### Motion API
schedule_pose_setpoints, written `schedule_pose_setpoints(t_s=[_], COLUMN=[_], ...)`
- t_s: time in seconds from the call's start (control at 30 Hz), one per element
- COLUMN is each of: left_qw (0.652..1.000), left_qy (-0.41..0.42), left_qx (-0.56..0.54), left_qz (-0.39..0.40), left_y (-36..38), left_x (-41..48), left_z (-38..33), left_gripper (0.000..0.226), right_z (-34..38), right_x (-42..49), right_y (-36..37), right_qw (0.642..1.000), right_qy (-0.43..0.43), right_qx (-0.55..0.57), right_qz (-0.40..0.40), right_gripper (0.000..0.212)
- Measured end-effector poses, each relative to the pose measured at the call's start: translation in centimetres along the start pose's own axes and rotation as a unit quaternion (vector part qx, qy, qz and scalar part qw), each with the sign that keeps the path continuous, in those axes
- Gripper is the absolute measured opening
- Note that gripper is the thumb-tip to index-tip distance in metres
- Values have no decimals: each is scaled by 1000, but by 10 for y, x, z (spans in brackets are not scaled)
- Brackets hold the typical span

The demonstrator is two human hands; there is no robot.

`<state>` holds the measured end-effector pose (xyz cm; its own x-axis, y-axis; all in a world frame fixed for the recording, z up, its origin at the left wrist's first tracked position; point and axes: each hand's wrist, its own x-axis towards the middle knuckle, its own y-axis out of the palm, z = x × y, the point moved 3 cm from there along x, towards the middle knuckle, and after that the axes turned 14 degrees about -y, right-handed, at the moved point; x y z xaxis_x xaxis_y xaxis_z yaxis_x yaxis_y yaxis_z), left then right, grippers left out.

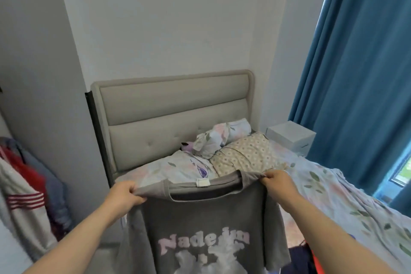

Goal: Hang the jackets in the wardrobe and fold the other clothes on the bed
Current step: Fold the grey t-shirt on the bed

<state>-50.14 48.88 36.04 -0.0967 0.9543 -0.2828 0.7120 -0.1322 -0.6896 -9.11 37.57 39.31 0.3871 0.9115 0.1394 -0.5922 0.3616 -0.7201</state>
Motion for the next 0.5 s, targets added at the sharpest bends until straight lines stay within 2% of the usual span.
schedule_pose_setpoints(t_s=[0.07,0.17,0.3,0.43,0.5], left_qw=[993,955,930,901,900], left_qy=[-64,-175,-204,-270,-285], left_qx=[-95,-227,-294,-329,-324], left_qz=[30,81,88,83,58], left_y=[28,72,119,170,198], left_x=[37,95,185,287,339], left_z=[21,54,101,152,172], left_gripper=[29,14,15,15,10], right_z=[-13,-27,-53,-80,-99], right_x=[16,53,111,174,207], right_y=[44,113,201,298,350], right_qw=[993,992,994,993,991], right_qy=[77,92,93,111,127], right_qx=[85,83,59,47,29], right_qz=[11,21,7,-6,-4], right_gripper=[24,24,32,26,22])
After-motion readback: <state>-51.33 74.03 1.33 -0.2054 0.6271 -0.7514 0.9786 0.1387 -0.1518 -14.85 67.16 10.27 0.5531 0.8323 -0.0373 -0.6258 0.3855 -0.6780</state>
